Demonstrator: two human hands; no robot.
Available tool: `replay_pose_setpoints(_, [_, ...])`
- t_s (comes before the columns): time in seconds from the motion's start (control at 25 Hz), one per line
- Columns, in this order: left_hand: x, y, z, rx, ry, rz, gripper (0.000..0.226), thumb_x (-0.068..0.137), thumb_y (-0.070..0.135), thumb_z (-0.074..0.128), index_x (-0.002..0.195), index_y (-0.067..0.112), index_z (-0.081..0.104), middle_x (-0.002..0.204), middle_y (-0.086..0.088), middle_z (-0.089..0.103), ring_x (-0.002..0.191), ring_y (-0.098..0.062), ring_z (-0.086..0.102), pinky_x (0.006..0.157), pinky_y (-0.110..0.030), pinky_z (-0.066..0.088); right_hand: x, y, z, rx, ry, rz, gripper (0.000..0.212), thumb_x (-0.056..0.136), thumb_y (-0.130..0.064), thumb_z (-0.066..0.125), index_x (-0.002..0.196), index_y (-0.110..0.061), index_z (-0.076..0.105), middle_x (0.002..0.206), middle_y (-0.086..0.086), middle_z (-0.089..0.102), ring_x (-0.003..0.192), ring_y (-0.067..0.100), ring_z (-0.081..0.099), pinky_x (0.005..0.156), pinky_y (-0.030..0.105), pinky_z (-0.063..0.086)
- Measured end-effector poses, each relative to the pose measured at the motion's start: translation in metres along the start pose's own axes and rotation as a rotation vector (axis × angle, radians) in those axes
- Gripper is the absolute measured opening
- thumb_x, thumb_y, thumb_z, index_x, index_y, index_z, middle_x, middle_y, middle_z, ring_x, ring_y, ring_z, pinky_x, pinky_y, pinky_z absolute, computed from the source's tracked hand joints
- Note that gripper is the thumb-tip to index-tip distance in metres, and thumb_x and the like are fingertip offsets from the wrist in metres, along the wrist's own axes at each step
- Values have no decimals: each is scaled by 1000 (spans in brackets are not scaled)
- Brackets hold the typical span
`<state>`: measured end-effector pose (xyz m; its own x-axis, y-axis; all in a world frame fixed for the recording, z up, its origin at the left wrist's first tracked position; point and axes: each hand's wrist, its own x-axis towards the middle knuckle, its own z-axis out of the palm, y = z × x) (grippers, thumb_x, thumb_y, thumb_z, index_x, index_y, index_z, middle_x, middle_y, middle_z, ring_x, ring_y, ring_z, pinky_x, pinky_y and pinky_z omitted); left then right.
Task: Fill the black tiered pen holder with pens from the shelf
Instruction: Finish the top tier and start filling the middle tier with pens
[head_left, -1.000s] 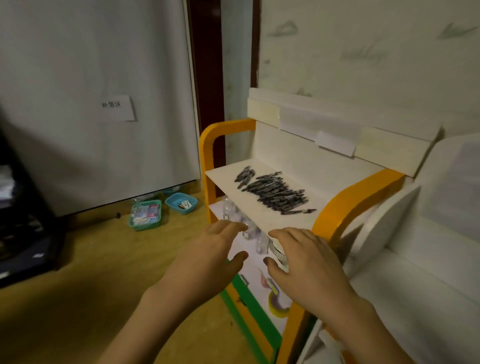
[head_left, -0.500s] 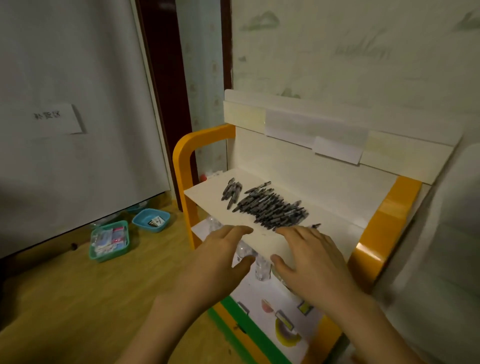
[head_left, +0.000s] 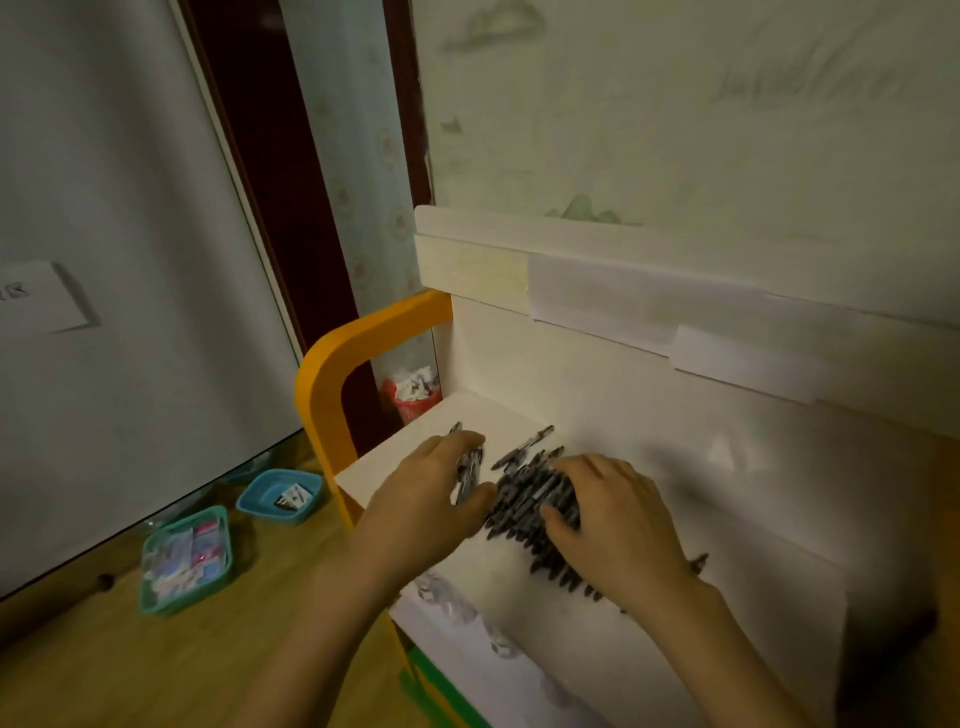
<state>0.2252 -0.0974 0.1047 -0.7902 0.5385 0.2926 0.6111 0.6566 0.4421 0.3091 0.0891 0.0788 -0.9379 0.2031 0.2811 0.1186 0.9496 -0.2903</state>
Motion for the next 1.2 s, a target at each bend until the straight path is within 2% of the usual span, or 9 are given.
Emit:
replay_pose_setpoints(0.16, [48, -59, 35, -48, -70, -139, 51, 90, 42, 62, 137, 30, 44, 126, 2, 56, 102, -10, 54, 76, -17, 38, 40, 7, 33, -15, -53, 54, 46, 93, -48, 46, 135, -28, 47, 128, -7, 55, 117, 17, 48, 100, 34, 40])
replay_pose_setpoints(0.4, [109, -131, 94, -58, -176, -313, 56, 88, 41, 64, 137, 21, 44, 127, -7, 53, 109, -24, 55, 79, -27, 42, 84, 8, 68, -94, -83, 120, 45, 92, -48, 47, 134, -30, 48, 129, -7, 55, 120, 16, 47, 103, 34, 36])
replay_pose_setpoints(0.56, [136, -154, 128, 49, -244, -375, 84, 77, 64, 65, 136, 11, 38, 129, -13, 46, 115, -30, 48, 89, -40, 48, 105, 6, 84, -109, -121, 201, 48, 92, -48, 46, 137, -30, 46, 137, -6, 50, 127, 17, 43, 108, 36, 30])
replay_pose_setpoints(0.72, [145, -161, 148, 247, -356, -423, 124, 60, 82, 63, 148, 6, 18, 138, -15, 34, 126, -32, 37, 98, -40, 43, 119, 5, 94, -124, -142, 239, 48, 93, -49, 46, 137, -32, 46, 138, -7, 49, 128, 16, 42, 110, 35, 28])
replay_pose_setpoints(0.8, [149, -168, 152, 262, -396, -418, 122, 57, 78, 68, 145, 8, 20, 134, -12, 33, 121, -28, 38, 94, -37, 46, 125, 5, 96, -119, -138, 248, 47, 92, -49, 47, 136, -32, 47, 136, -8, 50, 127, 16, 43, 109, 35, 29])
replay_pose_setpoints(0.96, [154, -177, 152, 186, -481, -388, 94, 59, 61, 77, 129, 11, 39, 114, -5, 36, 97, -17, 40, 79, -29, 51, 134, 0, 104, -104, -152, 253, 49, 93, -49, 46, 139, -31, 45, 141, -7, 47, 130, 15, 40, 111, 34, 28])
replay_pose_setpoints(1.04, [158, -178, 151, 163, -500, -391, 97, 60, 58, 79, 132, 10, 37, 113, -5, 38, 96, -17, 43, 80, -28, 51, 138, -2, 108, -101, -154, 246, 48, 94, -50, 44, 138, -32, 45, 140, -8, 47, 130, 14, 40, 110, 33, 28])
replay_pose_setpoints(1.12, [163, -177, 151, 162, -513, -399, 106, 60, 56, 81, 139, 8, 29, 120, -9, 42, 101, -19, 46, 82, -28, 49, 139, -3, 111, -106, -154, 244, 48, 94, -51, 44, 138, -31, 46, 140, -8, 47, 130, 14, 40, 110, 32, 28])
replay_pose_setpoints(1.2, [167, -174, 152, 156, -519, -409, 102, 63, 50, 82, 139, 8, 27, 120, -10, 44, 99, -19, 48, 81, -27, 49, 140, -2, 113, -110, -161, 250, 48, 94, -51, 43, 139, -31, 45, 142, -7, 46, 131, 14, 39, 111, 33, 27])
